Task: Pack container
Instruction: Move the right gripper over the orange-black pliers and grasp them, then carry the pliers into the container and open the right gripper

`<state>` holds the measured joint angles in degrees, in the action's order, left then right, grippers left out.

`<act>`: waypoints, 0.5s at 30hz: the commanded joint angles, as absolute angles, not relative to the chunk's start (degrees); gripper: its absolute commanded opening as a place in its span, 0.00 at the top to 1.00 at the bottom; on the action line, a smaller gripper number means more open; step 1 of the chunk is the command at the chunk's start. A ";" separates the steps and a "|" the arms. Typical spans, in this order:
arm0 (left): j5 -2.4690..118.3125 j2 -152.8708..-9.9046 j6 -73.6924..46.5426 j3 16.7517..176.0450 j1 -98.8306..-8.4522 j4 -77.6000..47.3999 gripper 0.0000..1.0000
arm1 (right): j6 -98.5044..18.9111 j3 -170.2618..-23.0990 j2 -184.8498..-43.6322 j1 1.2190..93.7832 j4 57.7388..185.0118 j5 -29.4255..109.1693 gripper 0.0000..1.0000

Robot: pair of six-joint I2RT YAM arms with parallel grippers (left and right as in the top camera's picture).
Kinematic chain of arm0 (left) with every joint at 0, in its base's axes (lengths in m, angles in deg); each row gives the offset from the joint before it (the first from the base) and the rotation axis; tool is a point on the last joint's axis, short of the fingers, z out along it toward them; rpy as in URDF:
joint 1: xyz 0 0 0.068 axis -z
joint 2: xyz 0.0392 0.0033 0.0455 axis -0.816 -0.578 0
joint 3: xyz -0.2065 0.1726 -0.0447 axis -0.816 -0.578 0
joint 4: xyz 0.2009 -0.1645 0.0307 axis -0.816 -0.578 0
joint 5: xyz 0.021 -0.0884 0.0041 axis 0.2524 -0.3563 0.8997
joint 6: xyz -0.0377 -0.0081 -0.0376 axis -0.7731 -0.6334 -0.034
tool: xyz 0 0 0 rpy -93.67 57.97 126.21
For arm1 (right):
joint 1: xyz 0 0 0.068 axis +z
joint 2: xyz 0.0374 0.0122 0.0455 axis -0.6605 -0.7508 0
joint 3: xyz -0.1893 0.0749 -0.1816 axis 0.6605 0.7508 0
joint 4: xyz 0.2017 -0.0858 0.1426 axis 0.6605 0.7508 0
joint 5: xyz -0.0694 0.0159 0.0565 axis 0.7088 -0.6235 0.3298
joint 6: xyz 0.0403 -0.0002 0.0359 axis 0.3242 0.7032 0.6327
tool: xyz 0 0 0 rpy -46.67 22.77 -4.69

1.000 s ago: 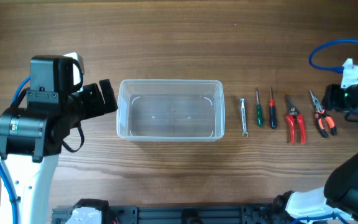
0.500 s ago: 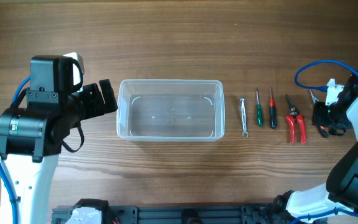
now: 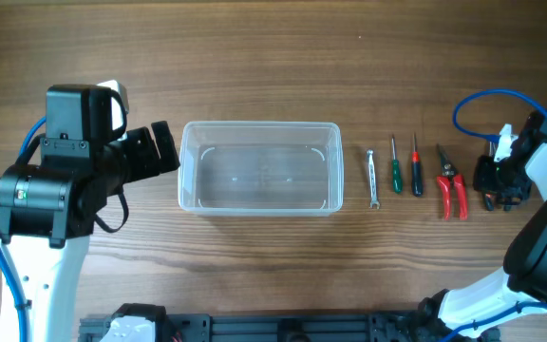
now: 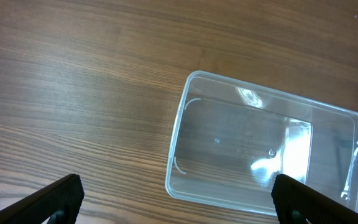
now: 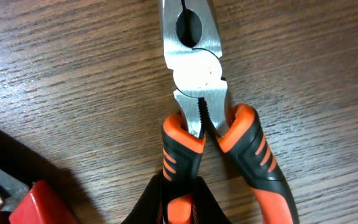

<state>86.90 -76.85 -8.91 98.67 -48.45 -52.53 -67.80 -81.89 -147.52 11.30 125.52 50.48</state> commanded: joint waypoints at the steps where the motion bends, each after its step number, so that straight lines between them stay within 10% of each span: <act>1: 85.99 -76.48 -7.55 99.13 -48.82 -52.33 0.00 | -59.40 -86.37 -147.71 11.47 130.39 43.01 0.96; 8: 85.99 -76.48 -7.55 99.13 -48.80 -52.33 0.00 | -52.21 -106.99 -128.63 21.83 145.63 20.26 0.96; 15: 85.99 -76.48 -7.55 99.13 -48.80 -52.33 0.00 | -59.64 -108.25 -118.71 62.42 140.21 26.97 0.96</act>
